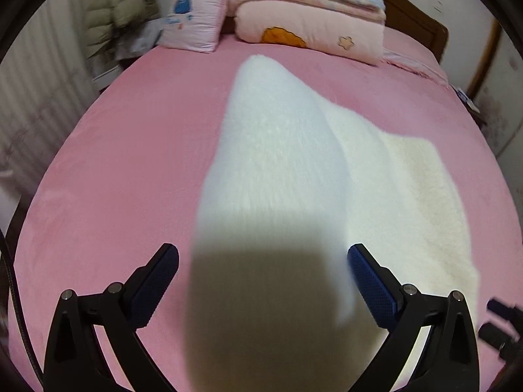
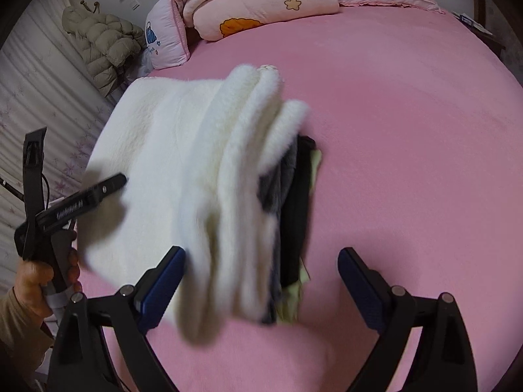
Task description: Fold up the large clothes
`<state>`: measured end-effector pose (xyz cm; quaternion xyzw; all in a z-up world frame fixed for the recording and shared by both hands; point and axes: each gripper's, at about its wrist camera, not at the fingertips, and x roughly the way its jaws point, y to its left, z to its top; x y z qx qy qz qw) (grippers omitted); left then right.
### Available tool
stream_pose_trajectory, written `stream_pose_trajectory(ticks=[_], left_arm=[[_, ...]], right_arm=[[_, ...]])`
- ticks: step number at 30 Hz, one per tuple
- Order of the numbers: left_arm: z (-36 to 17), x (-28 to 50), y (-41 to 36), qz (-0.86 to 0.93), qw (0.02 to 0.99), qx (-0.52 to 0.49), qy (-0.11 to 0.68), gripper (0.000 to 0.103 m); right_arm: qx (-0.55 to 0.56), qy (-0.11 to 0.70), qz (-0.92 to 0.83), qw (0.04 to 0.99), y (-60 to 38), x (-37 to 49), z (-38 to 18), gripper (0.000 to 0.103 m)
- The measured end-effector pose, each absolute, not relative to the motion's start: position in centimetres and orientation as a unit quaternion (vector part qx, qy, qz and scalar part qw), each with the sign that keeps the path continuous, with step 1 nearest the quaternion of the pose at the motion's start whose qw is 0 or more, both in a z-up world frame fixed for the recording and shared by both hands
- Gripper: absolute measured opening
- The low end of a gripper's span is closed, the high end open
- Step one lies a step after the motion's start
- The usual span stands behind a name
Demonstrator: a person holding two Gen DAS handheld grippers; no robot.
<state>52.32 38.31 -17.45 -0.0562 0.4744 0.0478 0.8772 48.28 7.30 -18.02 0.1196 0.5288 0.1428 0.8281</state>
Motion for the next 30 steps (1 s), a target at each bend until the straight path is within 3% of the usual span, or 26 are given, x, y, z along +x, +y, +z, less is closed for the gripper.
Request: stream_pose_trajectory(ticks=[17, 30], left_arm=[[-1.4, 26.9, 23.6, -0.027, 0.894, -0.040, 0.446, 0.102], [3.3, 13.5, 12.6, -0.033, 0.904, -0.032, 0.424, 0.102]], right_arm=[[0.139, 0.518, 0.150, 0.831, -4.7, 25.1, -4.4, 0.094], [0.099, 0.462, 0.115, 0.874, -12.4, 11.2, 4.6, 0.094]])
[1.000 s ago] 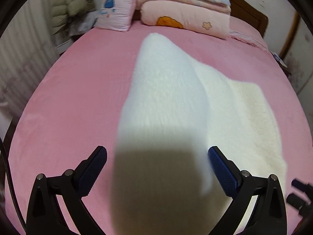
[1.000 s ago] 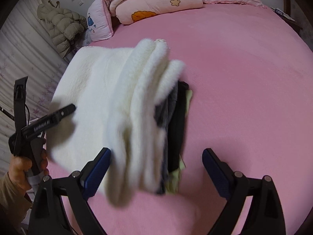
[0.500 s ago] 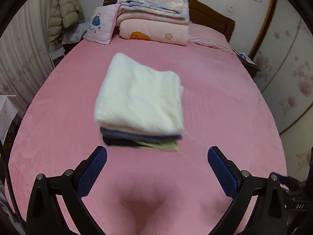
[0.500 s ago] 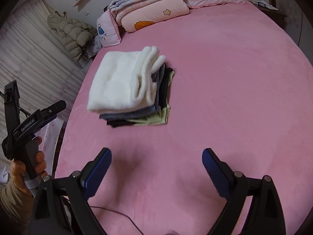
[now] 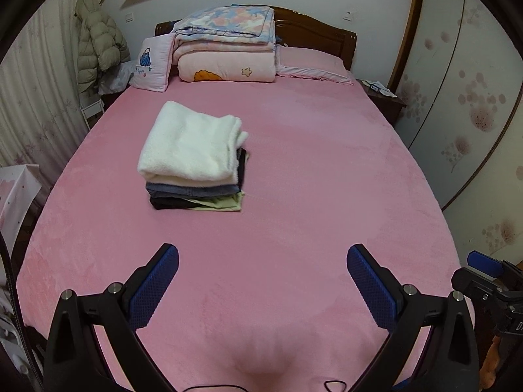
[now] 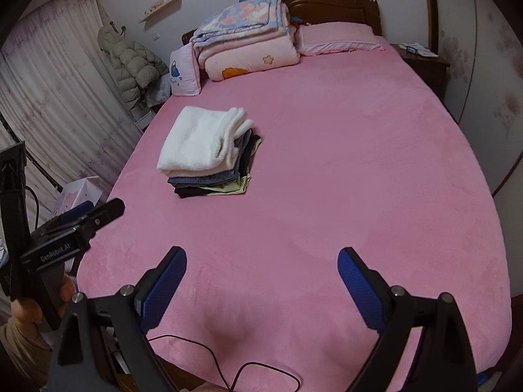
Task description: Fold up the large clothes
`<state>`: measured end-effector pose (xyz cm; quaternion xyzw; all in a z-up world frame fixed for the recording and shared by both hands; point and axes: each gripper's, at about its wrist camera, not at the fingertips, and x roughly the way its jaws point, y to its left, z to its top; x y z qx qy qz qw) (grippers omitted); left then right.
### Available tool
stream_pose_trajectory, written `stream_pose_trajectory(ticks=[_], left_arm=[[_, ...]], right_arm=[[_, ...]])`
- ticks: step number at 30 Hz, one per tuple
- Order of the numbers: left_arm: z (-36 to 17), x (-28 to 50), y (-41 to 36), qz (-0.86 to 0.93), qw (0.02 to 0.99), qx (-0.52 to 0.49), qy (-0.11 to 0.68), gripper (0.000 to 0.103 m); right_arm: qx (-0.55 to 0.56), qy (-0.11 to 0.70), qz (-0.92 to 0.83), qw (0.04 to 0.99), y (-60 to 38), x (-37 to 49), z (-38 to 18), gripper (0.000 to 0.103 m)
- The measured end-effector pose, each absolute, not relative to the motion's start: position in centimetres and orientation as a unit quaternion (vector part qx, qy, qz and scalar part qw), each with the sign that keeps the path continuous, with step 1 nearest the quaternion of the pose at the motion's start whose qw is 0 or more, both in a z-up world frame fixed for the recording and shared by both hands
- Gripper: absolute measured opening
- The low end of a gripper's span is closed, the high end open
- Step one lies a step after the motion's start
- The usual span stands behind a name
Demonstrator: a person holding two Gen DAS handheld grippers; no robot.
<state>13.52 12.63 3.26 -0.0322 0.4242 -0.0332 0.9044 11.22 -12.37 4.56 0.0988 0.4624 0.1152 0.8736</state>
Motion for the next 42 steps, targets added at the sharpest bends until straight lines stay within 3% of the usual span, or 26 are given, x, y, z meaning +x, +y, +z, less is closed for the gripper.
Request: stream_pose_trajectory(ticks=[17, 42], left_arm=[[4.1, 5.9, 5.9, -0.007, 0.915, -0.020, 0.402, 0.102], [3.6, 6.9, 4.0, 0.000, 0.909, 0.006, 0.417, 0.102]], right_arm=[[0.094, 0.417, 0.067, 0.901, -16.9, 4.5, 6.5, 0.094], [0.040, 0.436, 0.041, 0.898, -15.7, 5.6, 5.8, 0.094]])
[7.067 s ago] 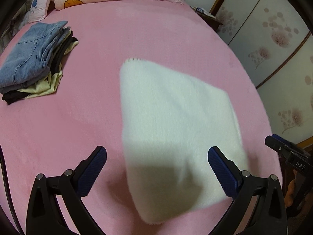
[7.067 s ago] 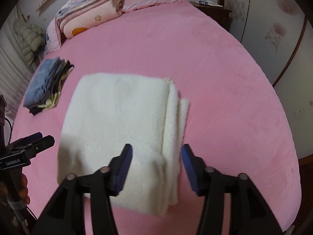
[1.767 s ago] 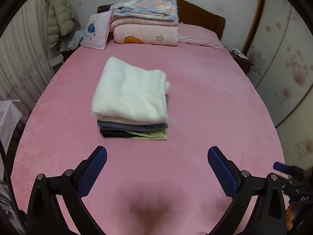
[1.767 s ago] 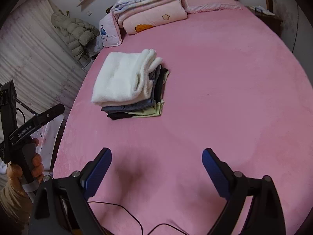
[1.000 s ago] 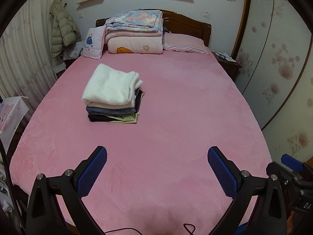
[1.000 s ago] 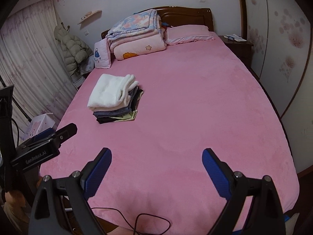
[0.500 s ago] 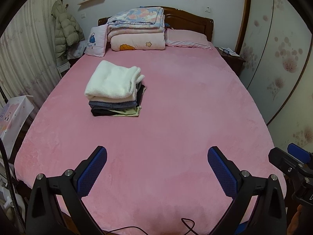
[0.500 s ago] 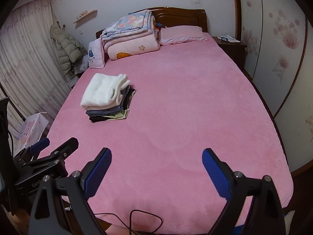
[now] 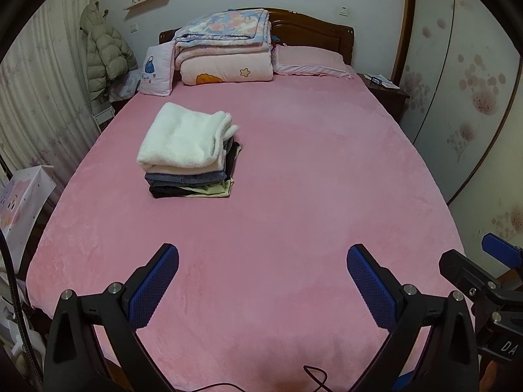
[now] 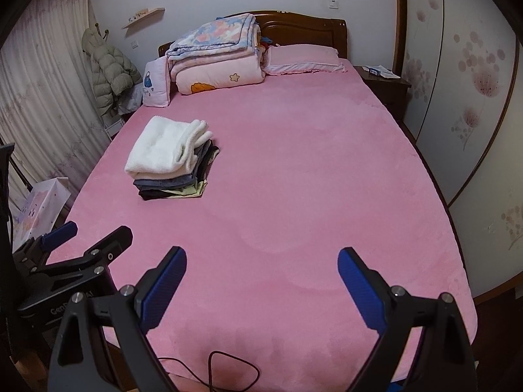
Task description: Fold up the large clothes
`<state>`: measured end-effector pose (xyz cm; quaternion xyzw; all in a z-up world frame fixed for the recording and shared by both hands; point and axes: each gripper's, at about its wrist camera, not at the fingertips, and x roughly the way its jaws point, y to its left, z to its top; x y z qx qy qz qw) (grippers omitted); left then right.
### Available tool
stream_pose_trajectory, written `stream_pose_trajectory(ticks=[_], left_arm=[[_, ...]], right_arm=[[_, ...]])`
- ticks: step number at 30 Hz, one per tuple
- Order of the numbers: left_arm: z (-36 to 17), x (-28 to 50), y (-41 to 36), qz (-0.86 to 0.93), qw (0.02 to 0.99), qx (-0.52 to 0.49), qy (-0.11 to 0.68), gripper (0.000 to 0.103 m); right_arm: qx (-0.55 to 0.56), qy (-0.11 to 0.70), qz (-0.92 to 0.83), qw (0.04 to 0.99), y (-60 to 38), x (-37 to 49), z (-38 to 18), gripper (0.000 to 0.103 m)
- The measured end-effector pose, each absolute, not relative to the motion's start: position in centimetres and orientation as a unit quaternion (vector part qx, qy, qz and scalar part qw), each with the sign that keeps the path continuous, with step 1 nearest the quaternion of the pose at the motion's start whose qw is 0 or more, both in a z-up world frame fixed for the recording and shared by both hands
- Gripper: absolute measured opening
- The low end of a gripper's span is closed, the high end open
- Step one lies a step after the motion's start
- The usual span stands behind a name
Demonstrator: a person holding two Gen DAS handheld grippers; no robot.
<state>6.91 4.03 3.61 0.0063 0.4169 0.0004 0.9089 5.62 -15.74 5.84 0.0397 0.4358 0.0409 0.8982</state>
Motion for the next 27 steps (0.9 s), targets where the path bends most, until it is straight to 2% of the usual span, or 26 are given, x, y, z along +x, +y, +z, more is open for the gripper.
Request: stream_pose_trajectory(ticks=[27], left_arm=[[3.95, 7.27, 4.25, -0.032, 0.906, 0.027, 0.421, 0.102]], right_arm=[[0.036, 0.450, 0.017, 0.892, -15.65, 5.78, 5.69, 0.094]])
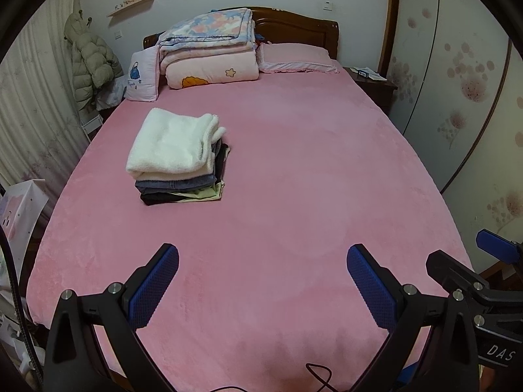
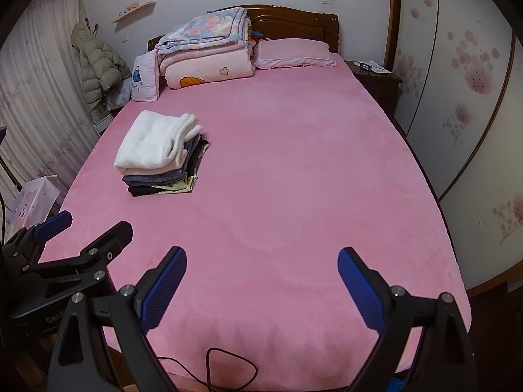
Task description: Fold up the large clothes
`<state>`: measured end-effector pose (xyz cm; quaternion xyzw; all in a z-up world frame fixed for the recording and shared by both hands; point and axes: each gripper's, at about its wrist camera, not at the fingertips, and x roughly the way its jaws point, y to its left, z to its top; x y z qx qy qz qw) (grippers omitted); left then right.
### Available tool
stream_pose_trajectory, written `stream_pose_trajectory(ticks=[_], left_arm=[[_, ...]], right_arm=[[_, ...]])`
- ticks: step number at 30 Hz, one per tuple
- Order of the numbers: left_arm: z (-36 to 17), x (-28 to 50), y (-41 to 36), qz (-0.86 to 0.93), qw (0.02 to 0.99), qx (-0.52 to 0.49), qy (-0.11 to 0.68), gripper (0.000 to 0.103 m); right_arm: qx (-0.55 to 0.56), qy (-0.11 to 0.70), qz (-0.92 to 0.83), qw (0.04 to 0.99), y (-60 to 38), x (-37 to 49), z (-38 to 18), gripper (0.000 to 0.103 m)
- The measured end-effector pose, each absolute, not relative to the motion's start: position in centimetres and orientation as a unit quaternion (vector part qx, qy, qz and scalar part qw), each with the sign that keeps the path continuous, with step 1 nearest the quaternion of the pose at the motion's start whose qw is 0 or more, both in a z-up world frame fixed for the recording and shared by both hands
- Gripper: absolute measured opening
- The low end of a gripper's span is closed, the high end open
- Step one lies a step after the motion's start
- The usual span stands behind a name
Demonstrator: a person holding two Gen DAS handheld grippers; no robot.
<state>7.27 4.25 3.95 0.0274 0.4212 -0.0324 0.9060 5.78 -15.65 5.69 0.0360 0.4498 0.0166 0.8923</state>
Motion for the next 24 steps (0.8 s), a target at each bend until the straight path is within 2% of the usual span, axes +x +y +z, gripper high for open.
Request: stream_pose_trajectory(ticks=[24], left_arm=[[4.30, 6.74, 4.06, -0.027, 0.906, 0.022, 0.422, 0.102]], right_arm=[[0.034, 0.452, 0.019, 0.891, -15.11, 5.59, 5.22, 0.094]])
